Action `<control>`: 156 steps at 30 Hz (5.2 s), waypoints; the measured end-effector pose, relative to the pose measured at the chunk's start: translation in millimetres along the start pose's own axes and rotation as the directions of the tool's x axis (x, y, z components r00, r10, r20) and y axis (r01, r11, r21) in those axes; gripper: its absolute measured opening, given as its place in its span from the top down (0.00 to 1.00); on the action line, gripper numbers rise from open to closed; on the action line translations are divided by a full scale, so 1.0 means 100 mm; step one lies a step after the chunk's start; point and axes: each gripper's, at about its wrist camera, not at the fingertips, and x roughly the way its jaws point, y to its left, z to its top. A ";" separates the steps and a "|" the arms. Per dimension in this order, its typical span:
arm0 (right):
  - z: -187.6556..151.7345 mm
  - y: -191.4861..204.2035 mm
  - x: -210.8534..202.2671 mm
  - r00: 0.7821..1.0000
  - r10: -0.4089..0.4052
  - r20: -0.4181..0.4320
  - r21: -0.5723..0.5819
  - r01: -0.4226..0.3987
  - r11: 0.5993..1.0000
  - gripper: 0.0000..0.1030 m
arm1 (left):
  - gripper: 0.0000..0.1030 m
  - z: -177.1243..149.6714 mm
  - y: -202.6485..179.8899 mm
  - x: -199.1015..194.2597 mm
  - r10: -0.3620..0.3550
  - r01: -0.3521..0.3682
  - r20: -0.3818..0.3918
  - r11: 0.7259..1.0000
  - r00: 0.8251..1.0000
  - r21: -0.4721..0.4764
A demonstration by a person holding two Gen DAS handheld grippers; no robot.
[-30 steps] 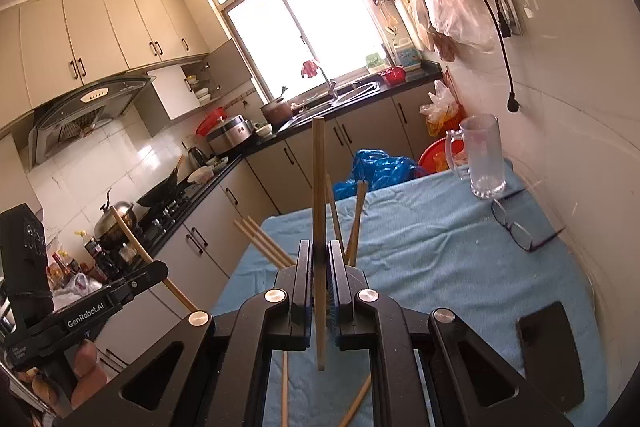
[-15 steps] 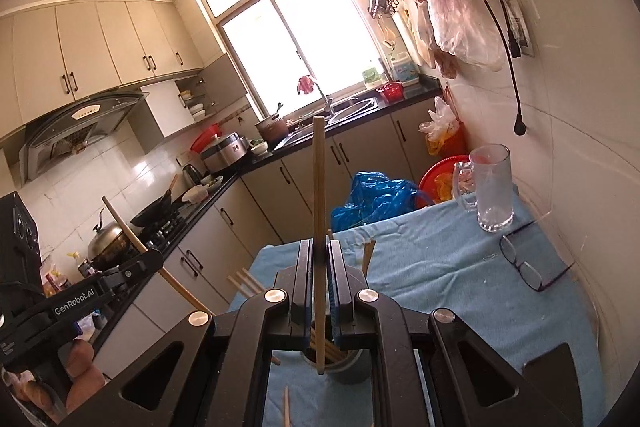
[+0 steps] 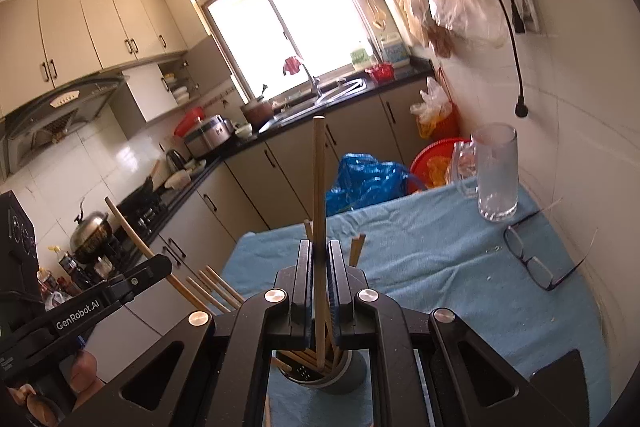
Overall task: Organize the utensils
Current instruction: 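Carry the chopstick over the grey holder cup and lower it inside, then open the left tool and move it back to the remaining chopsticks, then close the left tool on the loose wooden chopstick on the towel, then lift the gripped chopstick upright with the left tool toward the holder cup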
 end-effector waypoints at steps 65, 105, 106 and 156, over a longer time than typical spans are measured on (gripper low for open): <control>-1.82 -0.46 0.61 0.849 -0.066 -0.523 0.119 0.150 0.981 0.67 | 0.55 -2.02 0.95 -0.06 0.118 -0.151 -0.328 0.986 0.937 -0.077; -1.93 -0.71 0.40 0.845 -0.179 -0.503 -0.019 0.197 0.980 0.92 | 0.74 -1.91 0.48 0.86 0.314 -0.314 -0.508 0.945 0.802 0.089; -1.93 -0.71 0.40 0.845 -0.180 -0.504 -0.020 0.197 0.980 0.92 | 0.77 -1.91 0.47 0.85 0.323 -0.317 -0.501 0.943 0.803 0.099; -1.69 -0.39 0.19 0.894 -0.177 -0.412 -0.075 0.160 0.984 0.93 | 0.94 -2.01 0.30 0.13 0.277 -0.243 -0.345 0.960 0.897 0.137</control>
